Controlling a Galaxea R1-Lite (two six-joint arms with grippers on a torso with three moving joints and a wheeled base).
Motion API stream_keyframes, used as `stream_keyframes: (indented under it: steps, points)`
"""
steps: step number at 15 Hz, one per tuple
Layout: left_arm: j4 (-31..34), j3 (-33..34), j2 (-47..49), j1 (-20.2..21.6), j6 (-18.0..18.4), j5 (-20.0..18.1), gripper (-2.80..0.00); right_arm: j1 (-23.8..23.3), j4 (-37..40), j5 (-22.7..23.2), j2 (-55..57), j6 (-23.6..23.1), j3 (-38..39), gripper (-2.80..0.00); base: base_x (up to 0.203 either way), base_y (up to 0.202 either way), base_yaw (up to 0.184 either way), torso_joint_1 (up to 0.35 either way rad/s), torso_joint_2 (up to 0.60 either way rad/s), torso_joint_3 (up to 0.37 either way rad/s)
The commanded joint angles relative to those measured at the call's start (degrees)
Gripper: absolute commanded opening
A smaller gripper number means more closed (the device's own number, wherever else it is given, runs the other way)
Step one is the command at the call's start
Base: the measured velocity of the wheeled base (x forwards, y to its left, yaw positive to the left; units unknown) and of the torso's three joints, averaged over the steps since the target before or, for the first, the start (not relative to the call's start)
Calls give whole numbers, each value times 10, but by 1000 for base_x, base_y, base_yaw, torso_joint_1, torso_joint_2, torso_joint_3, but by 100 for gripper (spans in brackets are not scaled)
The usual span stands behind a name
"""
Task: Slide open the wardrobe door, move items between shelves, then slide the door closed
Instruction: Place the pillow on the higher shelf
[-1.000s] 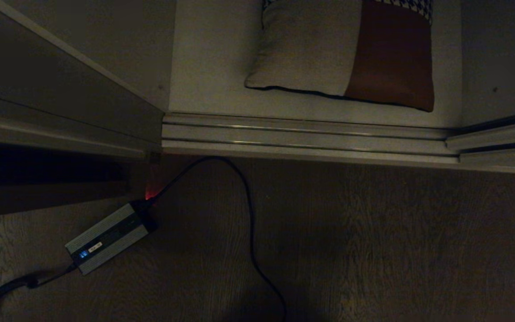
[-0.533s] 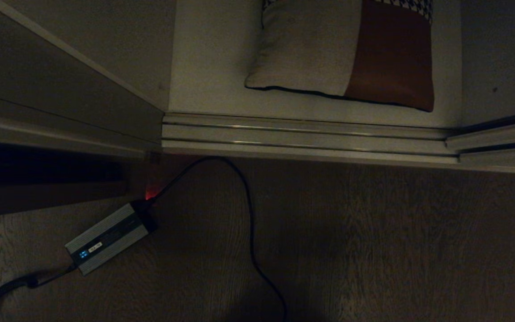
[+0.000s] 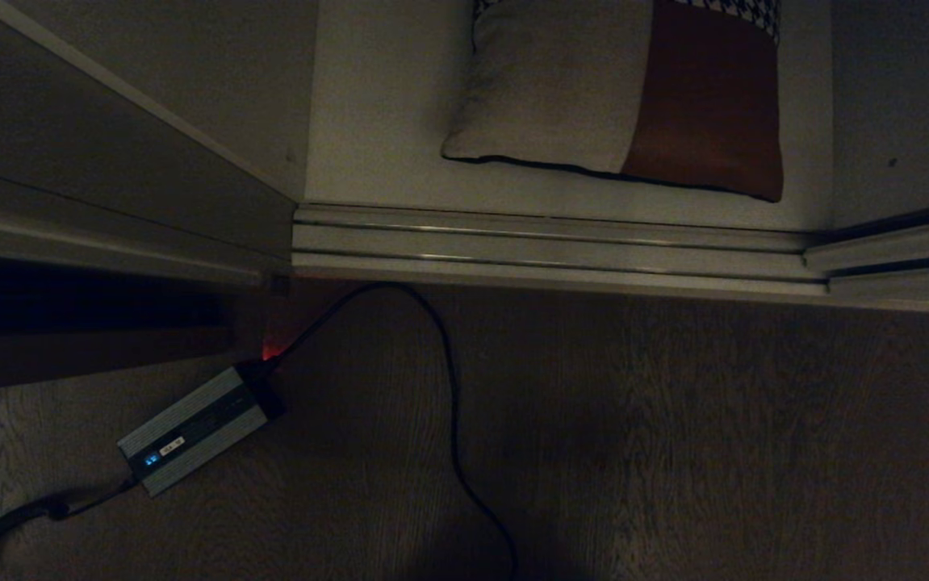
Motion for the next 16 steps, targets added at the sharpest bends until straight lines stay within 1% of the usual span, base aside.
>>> stream_keyframes:
  steps: [1, 3, 5, 8, 10, 16]
  points:
    - [0, 0, -3, 0, 0, 0, -280, 0, 6, 3, 2, 0, -2, -280, 0, 0, 0, 0, 0, 0]
    - [-1, 0, -3, 0, 0, 0, -280, 0, 39, 10, 2, 3, -11, -280, 0, 0, 0, 0, 0, 0]
    - [0, 0, -3, 0, 0, 0, -280, 0, 33, 10, 2, 2, -10, -280, 0, 0, 0, 0, 0, 0]
    - [0, 0, -3, 0, 0, 0, -280, 0, -52, 9, 2, 0, 20, -280, 0, 0, 0, 0, 0, 0]
    - [0, 0, -3, 0, 0, 0, -280, 1, -133, 11, 1, -3, 50, -280, 0, 0, 0, 0, 0, 0]
    - [0, 1, -3, 0, 0, 0, -280, 0, -130, 13, -1, -7, 51, -280, 0, 0, 0, 0, 0, 0]
